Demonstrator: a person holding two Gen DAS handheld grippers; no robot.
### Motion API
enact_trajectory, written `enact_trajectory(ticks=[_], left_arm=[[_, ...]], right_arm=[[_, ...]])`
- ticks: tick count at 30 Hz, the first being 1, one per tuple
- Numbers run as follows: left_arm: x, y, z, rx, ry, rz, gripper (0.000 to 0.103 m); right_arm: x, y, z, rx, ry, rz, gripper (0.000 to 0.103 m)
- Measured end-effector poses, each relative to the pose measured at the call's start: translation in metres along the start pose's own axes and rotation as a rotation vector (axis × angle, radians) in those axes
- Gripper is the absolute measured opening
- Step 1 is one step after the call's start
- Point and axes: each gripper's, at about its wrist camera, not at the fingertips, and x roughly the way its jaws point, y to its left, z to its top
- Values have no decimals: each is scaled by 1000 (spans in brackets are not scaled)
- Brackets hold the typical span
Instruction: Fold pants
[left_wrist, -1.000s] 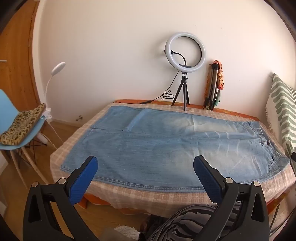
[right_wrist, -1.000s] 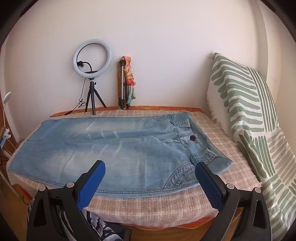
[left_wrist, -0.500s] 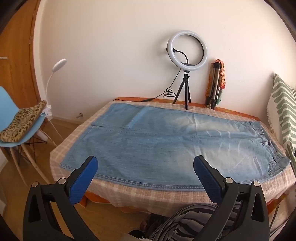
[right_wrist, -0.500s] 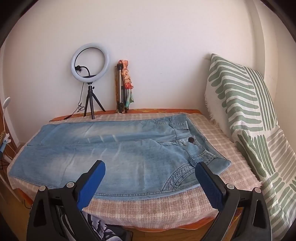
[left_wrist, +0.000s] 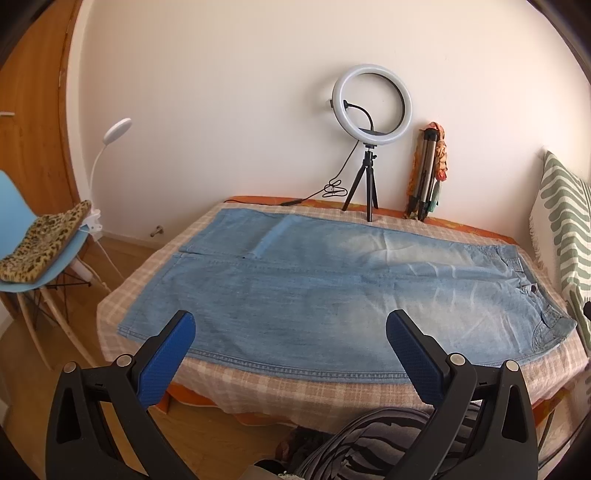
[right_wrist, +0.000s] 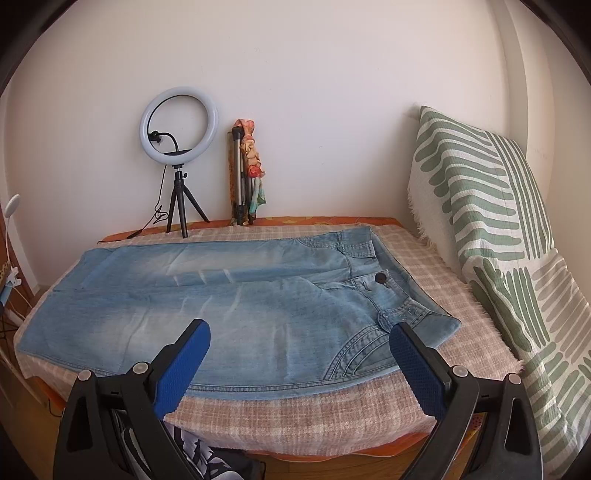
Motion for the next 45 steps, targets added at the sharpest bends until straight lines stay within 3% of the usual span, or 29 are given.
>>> enact_trajectory(ticks=[45], left_arm=[[3, -3, -5, -4, -3, -14, 103]], right_arm=[[3, 2, -2, 4, 7, 2, 99]])
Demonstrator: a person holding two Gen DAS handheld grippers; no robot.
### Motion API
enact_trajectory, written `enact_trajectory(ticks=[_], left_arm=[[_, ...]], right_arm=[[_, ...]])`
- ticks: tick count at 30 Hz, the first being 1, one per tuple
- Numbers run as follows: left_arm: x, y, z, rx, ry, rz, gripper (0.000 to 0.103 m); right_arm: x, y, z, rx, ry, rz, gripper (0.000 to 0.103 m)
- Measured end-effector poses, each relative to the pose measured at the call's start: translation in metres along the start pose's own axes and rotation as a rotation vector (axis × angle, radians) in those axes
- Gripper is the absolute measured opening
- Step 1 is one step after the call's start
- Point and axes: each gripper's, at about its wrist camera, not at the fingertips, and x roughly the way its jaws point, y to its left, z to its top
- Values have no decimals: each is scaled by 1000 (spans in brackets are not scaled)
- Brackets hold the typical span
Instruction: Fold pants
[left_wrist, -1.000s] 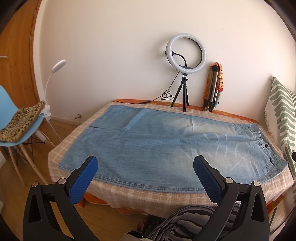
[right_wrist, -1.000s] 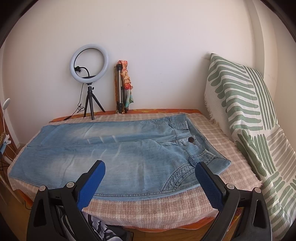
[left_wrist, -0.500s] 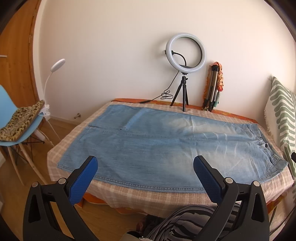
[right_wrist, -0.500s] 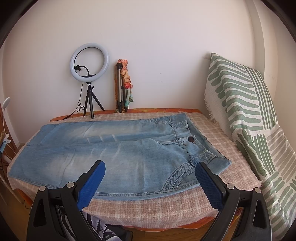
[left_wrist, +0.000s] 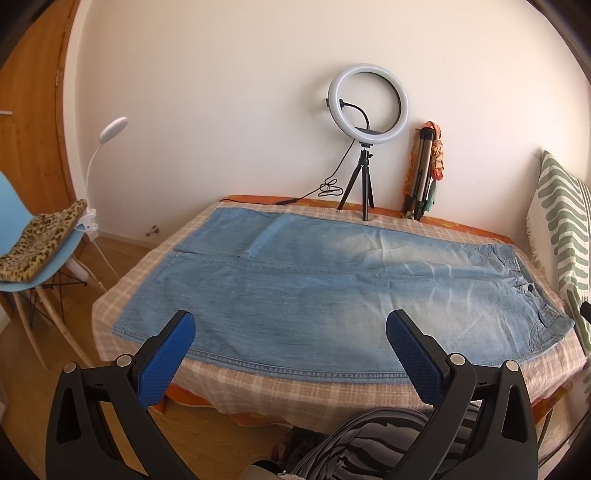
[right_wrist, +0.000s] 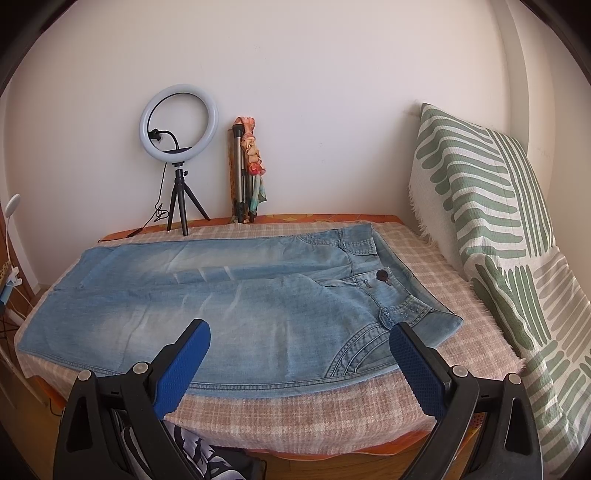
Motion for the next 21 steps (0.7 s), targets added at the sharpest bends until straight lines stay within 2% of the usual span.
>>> enact_trajectory(ticks=[14, 21], left_arm=[[0, -1, -1, -1, -2, 5, 103], [4, 1, -1, 18, 7, 37, 103]], right_arm=[[2, 1, -2, 0, 4, 3, 99], [7, 1, -4, -6, 5, 16, 99]])
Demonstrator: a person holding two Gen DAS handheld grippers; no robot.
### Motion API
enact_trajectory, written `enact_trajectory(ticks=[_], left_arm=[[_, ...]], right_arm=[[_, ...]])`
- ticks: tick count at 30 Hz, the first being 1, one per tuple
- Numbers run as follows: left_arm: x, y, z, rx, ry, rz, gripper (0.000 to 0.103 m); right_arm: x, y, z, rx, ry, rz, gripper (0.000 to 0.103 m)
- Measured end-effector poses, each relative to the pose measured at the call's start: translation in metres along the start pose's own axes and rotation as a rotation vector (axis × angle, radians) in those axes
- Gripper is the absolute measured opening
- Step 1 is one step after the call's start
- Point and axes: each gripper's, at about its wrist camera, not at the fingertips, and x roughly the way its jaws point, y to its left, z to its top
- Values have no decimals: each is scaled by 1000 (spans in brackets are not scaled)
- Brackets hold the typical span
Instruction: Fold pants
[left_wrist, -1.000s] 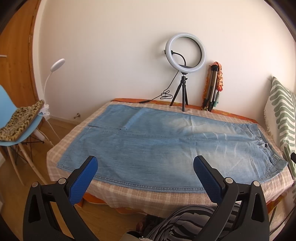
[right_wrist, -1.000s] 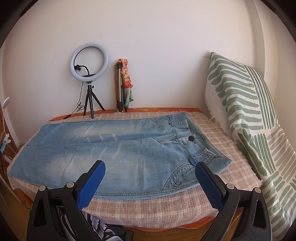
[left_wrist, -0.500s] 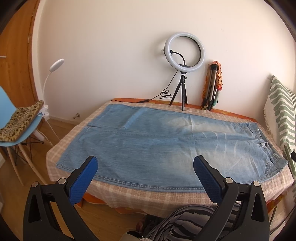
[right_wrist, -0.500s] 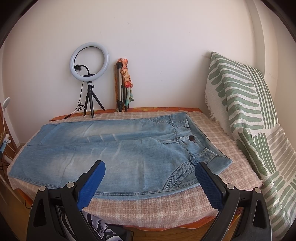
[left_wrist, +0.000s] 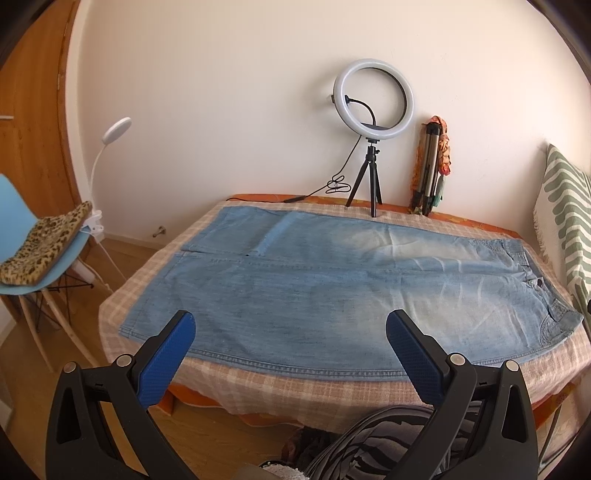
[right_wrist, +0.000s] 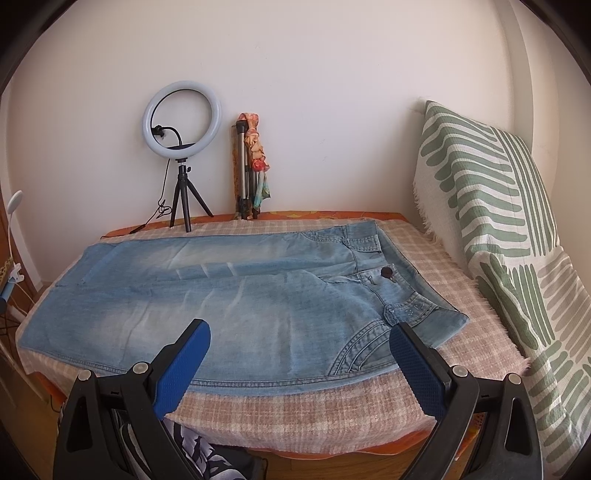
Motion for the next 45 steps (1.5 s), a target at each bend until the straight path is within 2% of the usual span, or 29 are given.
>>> enact_trajectory(ticks=[5, 7, 14, 16, 19, 21, 29, 32, 35, 39, 40, 42, 45], left_arm=[[10, 10, -2, 7, 21, 21, 103], [17, 13, -2, 14, 42, 6, 102], [39, 33, -7, 34, 91, 23, 88], [49, 44, -10, 9, 117, 17, 84], [61, 65, -15, -60, 153, -27, 72], [68, 76, -19, -89, 169, -12, 70], [90, 126, -33, -180, 241, 48, 67], [97, 146, -39, -207, 264, 73, 67], [104, 165, -43, -220, 282, 100, 67], [116, 190, -47, -261, 314, 94, 67], [120, 197, -48, -279, 320, 89, 67], [128, 210, -49, -315, 327, 83, 67], [141, 231, -53, -382, 338, 84, 67]], right_arm=[[9, -3, -4, -24, 6, 65, 99], [17, -4, -6, -67, 13, 101, 99], [54, 2, -19, -256, 48, 230, 95], [67, 9, -25, -307, 85, 263, 93], [87, 20, -33, -369, 151, 332, 88], [98, 32, -40, -437, 185, 361, 85], [140, 82, -68, -720, 320, 418, 75], [150, 94, -75, -779, 355, 422, 73], [154, 102, -72, -781, 358, 432, 70], [159, 112, -70, -811, 364, 434, 67], [161, 116, -69, -826, 363, 433, 65], [161, 121, -68, -842, 379, 451, 47], [159, 128, -67, -864, 391, 460, 34]])
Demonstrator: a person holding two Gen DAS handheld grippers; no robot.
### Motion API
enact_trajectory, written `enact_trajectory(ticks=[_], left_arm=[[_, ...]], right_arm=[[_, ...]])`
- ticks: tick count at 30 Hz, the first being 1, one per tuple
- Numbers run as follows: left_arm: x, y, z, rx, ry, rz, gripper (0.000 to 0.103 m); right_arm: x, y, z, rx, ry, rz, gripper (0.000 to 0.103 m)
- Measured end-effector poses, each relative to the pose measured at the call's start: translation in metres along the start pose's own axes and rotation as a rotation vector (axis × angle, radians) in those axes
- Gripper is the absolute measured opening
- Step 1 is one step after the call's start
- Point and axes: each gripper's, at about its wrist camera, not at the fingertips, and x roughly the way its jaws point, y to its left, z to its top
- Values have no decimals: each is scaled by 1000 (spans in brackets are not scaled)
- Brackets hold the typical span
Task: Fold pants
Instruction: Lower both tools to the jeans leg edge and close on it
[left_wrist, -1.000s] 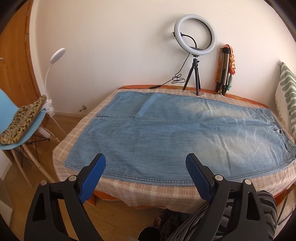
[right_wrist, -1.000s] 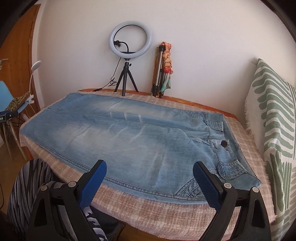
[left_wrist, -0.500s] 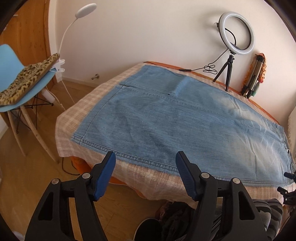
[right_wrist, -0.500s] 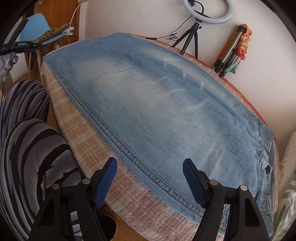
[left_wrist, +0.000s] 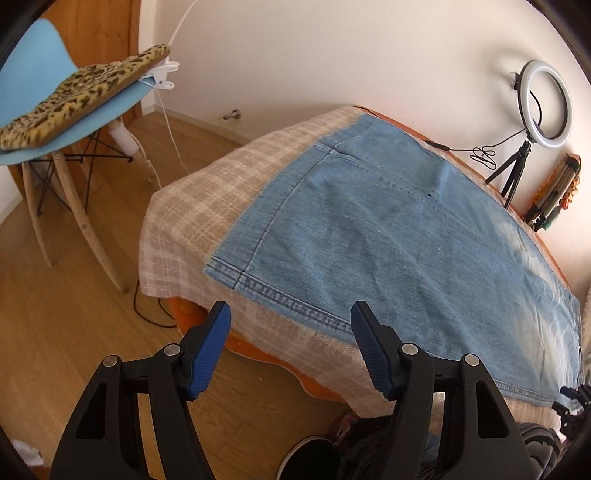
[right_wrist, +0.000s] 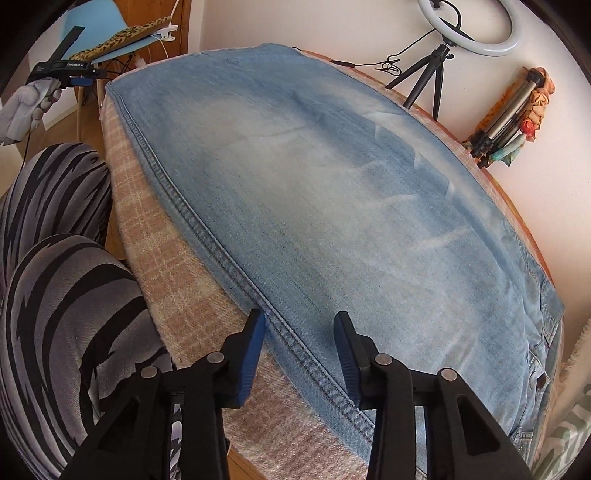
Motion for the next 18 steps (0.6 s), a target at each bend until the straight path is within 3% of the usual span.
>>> enact_trajectory(ticks=[1, 3, 6, 10, 12, 13, 14, 18], left_arm=[[5, 6, 2, -22, 10, -8, 67], [16, 17, 4, -64, 34, -25, 67], [28, 30, 5, -118, 54, -29, 67], [38, 40, 8, -179, 62, -66, 67], [40, 38, 9, -173, 60, -70, 59], [42, 37, 9, -169, 65, -71, 46], [43, 36, 10, -168, 64, -66, 40], [44, 36, 12, -177, 58, -47, 29]], right_arm=[[0, 3, 2, -17, 1, -14, 33], [2, 7, 6, -33, 7, -23, 20], [3, 8, 11, -18, 11, -34, 13], [1, 5, 17, -6, 2, -61, 12], [-1, 3, 19, 5, -5, -71, 12], [-2, 2, 20, 9, -8, -76, 12], [-3, 1, 21, 12, -11, -80, 12], [-3, 1, 23, 14, -12, -94, 12]])
